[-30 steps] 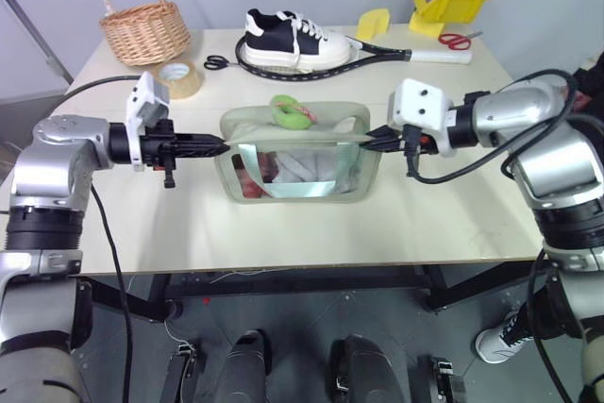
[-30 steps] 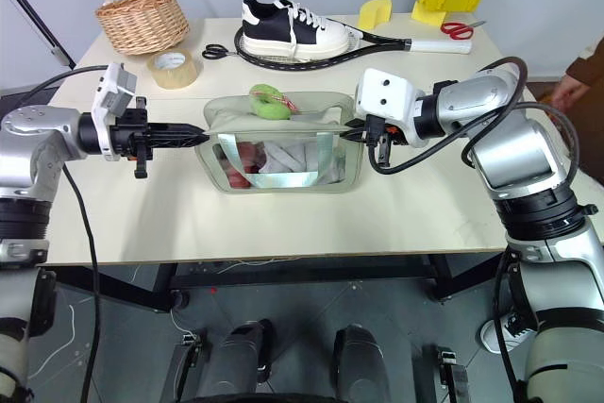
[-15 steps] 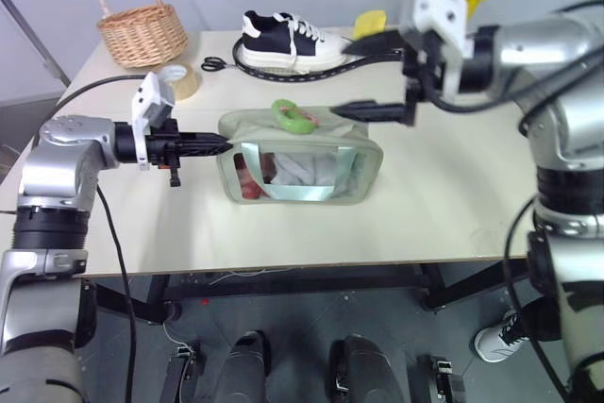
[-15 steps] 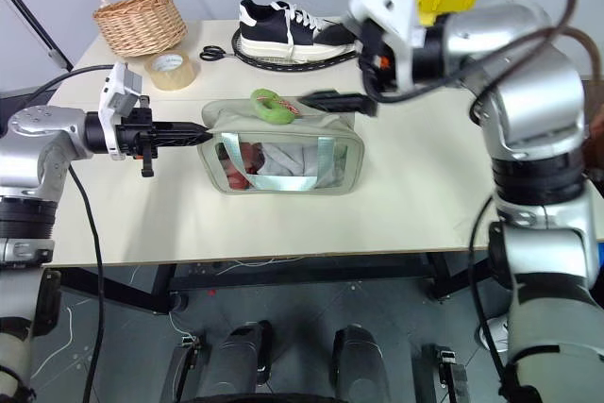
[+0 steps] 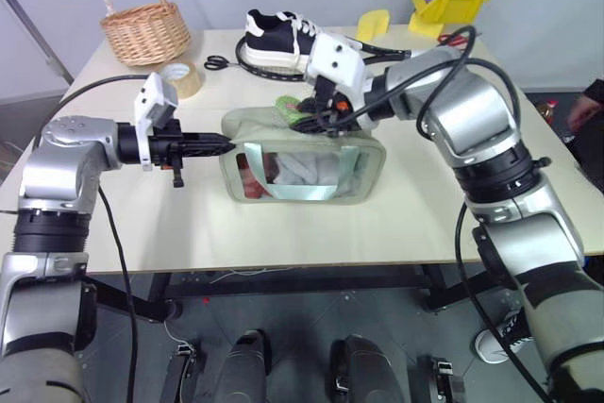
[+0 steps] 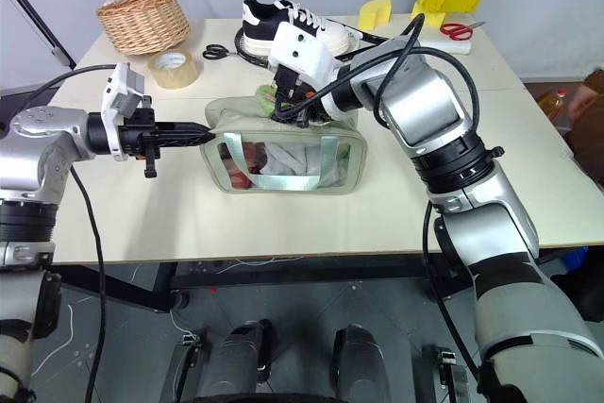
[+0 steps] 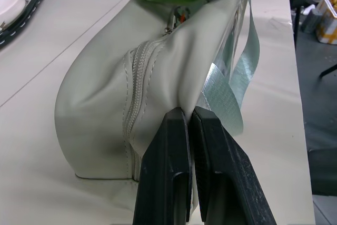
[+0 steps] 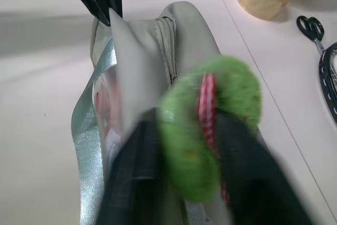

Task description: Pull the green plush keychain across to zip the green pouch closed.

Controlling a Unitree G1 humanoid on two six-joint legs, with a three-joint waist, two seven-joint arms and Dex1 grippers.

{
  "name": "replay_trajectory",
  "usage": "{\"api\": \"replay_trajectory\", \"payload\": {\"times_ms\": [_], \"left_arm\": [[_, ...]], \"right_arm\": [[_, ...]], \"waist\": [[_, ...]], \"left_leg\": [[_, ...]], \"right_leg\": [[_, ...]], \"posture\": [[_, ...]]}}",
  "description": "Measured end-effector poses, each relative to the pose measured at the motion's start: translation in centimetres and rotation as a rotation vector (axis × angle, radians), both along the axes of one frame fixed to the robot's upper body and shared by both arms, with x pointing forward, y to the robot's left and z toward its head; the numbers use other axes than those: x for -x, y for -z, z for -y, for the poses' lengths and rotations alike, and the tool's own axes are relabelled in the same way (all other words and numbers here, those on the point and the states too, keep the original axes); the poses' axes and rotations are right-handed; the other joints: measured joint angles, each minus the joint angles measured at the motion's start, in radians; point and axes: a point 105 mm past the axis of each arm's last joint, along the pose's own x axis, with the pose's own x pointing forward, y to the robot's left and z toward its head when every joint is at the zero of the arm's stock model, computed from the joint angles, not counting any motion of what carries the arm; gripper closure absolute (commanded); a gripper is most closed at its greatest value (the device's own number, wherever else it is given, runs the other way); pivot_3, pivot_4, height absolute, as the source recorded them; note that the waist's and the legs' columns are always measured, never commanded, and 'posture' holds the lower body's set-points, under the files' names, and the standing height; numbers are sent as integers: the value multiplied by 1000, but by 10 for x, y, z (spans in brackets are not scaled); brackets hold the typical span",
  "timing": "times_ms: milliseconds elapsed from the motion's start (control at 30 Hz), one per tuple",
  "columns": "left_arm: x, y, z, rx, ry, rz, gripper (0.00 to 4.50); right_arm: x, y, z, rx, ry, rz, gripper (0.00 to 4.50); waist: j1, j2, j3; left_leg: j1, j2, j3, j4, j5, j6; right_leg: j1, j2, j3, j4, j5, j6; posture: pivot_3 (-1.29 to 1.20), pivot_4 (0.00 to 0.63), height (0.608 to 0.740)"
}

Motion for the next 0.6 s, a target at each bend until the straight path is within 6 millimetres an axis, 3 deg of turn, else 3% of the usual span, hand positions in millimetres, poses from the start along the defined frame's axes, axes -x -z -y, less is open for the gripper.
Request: {"api": "replay_trajectory", "payload": {"times_ms": [133,233,367,500,600], "left_arm": [[0,0,0,2,-2,0,4500],[-1,0,0,3,-6,2,4500],[-2,0,0,6,-21,4,4500],[-1,2,-4,19,-36,1,4500],[1,2,0,28,-25,-2,4500]], "right_arm": [[-2,-6,10,-19,32,0,4431],[-7,-15,29,-36,101,27,4431],[-16,-26,93,-9,289,115,4431],[-17,-15,172,112,508,153,4431],[-17,4,194,189,548,168,4431]], "waist": [[1,0,0],[2,0,0],[9,0,0],[8,0,0],[-2,0,0]], "left_leg": [[0,0,0,0,0,0],[0,0,0,0,0,0],[-1,0,0,1,0,0],[0,0,1,0,0,0],[1,0,1,-1,0,0]], "right_leg": [[0,0,0,0,0,0],[0,0,0,0,0,0],[0,0,0,-1,0,0],[0,0,1,-2,0,0],[0,0,1,-1,0,0]], "posture": [[0,150,740],[0,150,740],[0,150,740],[0,150,740],[0,150,740]]}}
